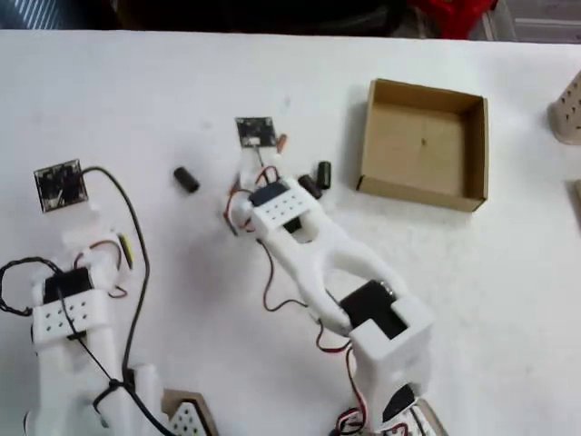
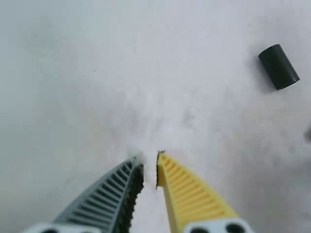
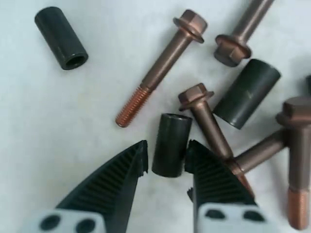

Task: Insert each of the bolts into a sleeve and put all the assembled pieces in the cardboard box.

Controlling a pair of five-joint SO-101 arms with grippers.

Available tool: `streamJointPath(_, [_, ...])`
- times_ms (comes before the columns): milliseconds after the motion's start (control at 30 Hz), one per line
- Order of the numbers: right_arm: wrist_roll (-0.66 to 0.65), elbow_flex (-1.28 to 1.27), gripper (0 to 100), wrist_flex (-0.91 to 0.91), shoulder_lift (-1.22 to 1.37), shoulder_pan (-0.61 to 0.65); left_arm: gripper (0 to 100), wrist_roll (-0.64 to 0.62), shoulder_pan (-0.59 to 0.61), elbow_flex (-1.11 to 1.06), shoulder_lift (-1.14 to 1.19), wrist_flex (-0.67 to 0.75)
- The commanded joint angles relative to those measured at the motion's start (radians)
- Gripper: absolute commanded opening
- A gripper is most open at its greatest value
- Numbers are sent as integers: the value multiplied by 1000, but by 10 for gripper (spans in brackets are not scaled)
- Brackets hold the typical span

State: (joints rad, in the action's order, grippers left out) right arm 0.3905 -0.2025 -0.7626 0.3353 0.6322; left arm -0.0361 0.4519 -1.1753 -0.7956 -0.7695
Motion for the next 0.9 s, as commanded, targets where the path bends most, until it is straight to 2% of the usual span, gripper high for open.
streamJointPath(0, [35,28,126,-18,-4,-19,84,-11,-13,9,1,20])
streamJointPath(400, [28,43,126,18,48,-4,84,-11,-13,8,1,20])
streamJointPath(633, [11,236,126,-153,174,-1,84,-11,-39,6,1,14])
streamJointPath(733, [9,253,125,-165,185,-1,84,-11,-39,6,1,14])
streamJointPath(867, [6,256,16,-165,185,1,84,-11,-39,6,1,14])
